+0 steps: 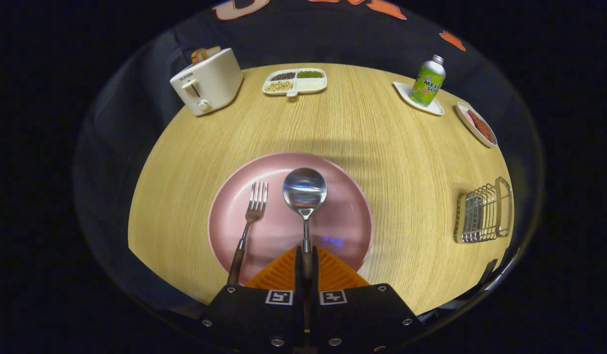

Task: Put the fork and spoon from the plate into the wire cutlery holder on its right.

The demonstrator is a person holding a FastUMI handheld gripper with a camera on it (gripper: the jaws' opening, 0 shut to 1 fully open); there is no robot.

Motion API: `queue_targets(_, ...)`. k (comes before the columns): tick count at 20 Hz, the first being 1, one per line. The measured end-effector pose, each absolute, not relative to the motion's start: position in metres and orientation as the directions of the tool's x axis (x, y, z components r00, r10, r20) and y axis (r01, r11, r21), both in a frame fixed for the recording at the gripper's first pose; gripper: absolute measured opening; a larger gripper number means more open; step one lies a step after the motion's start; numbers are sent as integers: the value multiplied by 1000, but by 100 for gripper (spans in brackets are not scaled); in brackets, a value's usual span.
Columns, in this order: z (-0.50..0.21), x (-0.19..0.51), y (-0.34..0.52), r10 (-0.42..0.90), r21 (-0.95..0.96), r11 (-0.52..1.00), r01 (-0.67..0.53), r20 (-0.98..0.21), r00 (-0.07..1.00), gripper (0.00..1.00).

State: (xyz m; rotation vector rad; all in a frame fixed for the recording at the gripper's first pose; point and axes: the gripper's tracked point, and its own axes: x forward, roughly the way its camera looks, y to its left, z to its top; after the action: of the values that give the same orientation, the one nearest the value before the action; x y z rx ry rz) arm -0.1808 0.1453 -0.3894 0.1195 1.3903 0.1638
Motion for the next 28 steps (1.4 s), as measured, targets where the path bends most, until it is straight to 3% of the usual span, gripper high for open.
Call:
queue_targets(6,-301,-127,75,111,130,991,21,-909,401,5)
queue_targets(11,-260,-107,-3,-19,39,993,108,-870,493,5)
queue_targets(17,-264,-130,-69,-97,-24,985,172,-899,426,5)
queue_targets(24,-310,-179,-116,-173,-136,977,163,-955,242,5)
queue_targets(28,-329,-199,-123,-154,-119,970,210,-975,159,5)
